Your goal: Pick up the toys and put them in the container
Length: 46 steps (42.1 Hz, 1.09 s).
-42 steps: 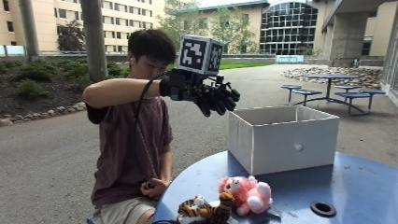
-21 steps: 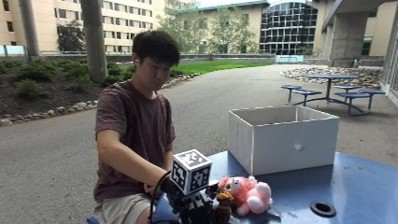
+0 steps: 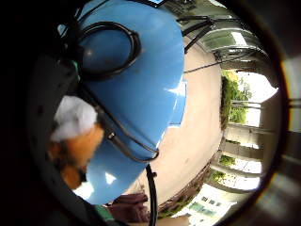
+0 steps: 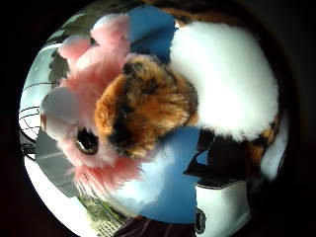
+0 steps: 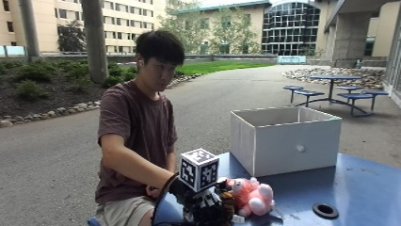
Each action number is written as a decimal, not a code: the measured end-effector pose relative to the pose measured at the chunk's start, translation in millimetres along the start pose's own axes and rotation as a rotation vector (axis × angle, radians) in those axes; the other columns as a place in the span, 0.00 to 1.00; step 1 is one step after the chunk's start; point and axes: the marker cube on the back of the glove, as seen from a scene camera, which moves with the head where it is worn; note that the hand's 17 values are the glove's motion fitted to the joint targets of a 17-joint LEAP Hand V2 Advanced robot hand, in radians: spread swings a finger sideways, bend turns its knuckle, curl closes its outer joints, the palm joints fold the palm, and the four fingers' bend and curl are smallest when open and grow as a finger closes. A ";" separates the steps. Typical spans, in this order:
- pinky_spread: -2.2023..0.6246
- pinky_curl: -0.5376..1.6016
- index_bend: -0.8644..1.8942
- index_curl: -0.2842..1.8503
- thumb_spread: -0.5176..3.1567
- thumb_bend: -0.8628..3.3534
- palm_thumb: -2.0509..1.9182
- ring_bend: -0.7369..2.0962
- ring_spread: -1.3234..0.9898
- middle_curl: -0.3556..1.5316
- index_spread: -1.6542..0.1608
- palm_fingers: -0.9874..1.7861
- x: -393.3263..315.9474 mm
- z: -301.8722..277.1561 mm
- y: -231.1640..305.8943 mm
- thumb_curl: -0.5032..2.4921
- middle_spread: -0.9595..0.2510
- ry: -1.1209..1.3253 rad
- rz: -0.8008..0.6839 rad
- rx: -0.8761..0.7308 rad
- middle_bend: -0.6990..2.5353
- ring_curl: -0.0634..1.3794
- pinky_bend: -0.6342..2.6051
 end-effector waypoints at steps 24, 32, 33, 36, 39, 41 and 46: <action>0.64 0.46 0.69 0.37 0.28 0.27 0.69 0.71 0.42 0.58 0.86 0.73 6.1 -125.4 -29.4 0.48 0.62 -0.227 -0.151 -0.203 0.56 0.45 0.48; 0.64 0.48 0.68 0.39 0.26 0.26 0.66 0.72 0.41 0.59 0.82 0.70 -34.4 -277.7 -26.7 0.49 0.60 -0.236 -0.248 -0.016 0.57 0.47 0.50; 0.64 0.48 0.68 0.39 0.26 0.25 0.66 0.72 0.41 0.60 0.82 0.69 -45.0 -294.8 -25.7 0.49 0.60 -0.229 -0.267 0.012 0.57 0.47 0.50; 0.64 0.48 0.68 0.40 0.25 0.25 0.66 0.72 0.40 0.60 0.81 0.69 -87.3 -339.0 -19.8 0.49 0.60 -0.197 -0.335 0.089 0.57 0.48 0.50; 0.64 0.49 0.68 0.40 0.25 0.25 0.66 0.72 0.40 0.61 0.81 0.69 -143.3 -368.8 -4.6 0.50 0.59 -0.185 -0.416 0.137 0.57 0.48 0.50; 0.64 0.49 0.68 0.41 0.25 0.25 0.66 0.72 0.40 0.61 0.80 0.69 -184.4 -381.9 5.8 0.50 0.59 -0.194 -0.455 0.156 0.57 0.49 0.50; 0.64 0.49 0.68 0.42 0.24 0.25 0.66 0.72 0.39 0.62 0.79 0.68 -279.3 -392.1 32.6 0.51 0.59 -0.189 -0.617 0.182 0.58 0.50 0.51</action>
